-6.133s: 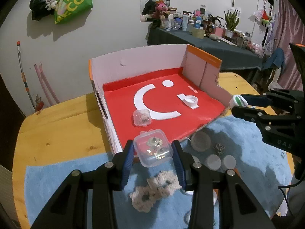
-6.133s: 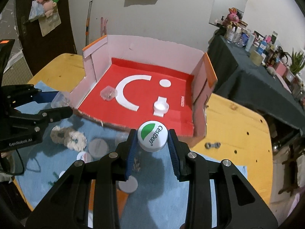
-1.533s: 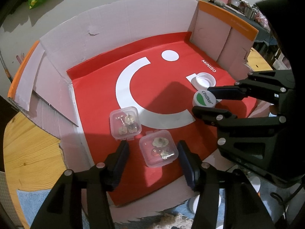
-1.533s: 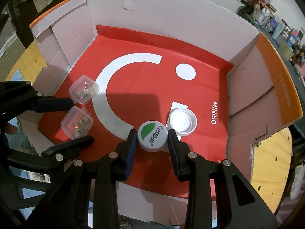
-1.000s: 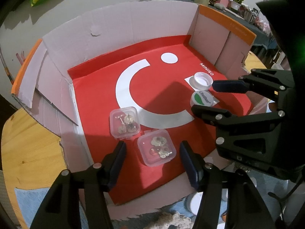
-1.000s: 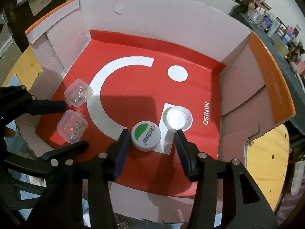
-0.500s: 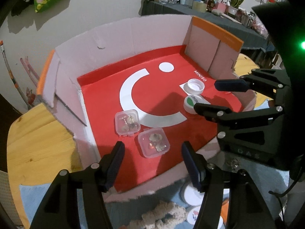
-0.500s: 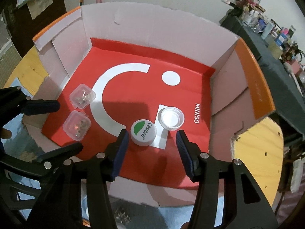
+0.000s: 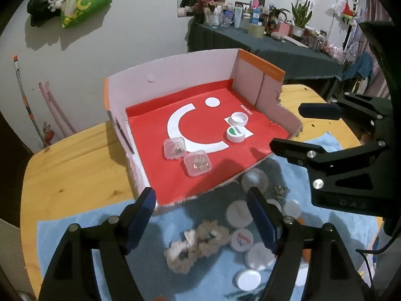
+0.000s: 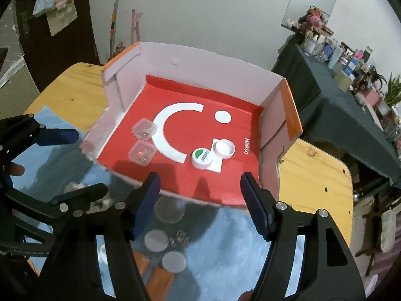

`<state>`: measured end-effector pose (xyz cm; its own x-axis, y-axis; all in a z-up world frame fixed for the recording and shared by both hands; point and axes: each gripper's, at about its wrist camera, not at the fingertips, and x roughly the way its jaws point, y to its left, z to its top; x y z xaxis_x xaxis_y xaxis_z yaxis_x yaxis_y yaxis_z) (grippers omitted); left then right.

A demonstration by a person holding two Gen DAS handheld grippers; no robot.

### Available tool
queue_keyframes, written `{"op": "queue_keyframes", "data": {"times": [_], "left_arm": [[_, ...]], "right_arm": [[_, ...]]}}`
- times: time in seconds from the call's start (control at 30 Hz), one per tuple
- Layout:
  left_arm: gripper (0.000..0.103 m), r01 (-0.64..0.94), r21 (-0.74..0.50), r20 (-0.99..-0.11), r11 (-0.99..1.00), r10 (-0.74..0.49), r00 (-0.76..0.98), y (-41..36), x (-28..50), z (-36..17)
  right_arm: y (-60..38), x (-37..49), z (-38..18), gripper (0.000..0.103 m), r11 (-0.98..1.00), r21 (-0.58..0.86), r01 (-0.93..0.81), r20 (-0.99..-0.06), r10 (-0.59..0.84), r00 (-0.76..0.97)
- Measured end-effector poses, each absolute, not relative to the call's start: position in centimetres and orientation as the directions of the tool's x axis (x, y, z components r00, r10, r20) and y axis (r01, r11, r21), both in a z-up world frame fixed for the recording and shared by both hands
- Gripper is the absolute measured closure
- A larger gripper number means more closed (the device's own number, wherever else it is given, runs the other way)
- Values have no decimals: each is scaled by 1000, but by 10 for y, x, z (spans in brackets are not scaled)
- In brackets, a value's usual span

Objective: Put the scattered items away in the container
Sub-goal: 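Withdraw both tools from the box back over the items on the towel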

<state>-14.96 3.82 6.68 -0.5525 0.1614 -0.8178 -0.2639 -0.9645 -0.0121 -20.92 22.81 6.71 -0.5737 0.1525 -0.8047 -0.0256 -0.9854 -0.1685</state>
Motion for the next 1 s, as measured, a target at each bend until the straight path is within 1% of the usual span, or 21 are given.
{"op": "queue_keyframes", "data": {"times": [0.13,0.2,0.4,0.73,1.0], "left_arm": [[22,-261,-4,-812,-965,156,-562,35,-133,67],[21,-260,2,-811,-966,151,-565,34,-127,64],[20,-261,-6,-821,-965,154,-549,29,-113,50],[19,-269,-25,-844,-963,165,-511,20,-103,23],[19,-277,-47,-855,-960,182,-485,11,-104,5]], "right_arm": [[217,-190,67,37,-986,-168,-20,-798,148,-584],[214,-184,64,33,-986,-164,-20,-797,144,-586],[207,-168,48,33,-988,-156,-17,-811,138,-569],[222,-155,18,33,-991,-119,-53,-835,129,-535],[227,-146,-2,32,-992,-102,-76,-852,126,-508]]}}
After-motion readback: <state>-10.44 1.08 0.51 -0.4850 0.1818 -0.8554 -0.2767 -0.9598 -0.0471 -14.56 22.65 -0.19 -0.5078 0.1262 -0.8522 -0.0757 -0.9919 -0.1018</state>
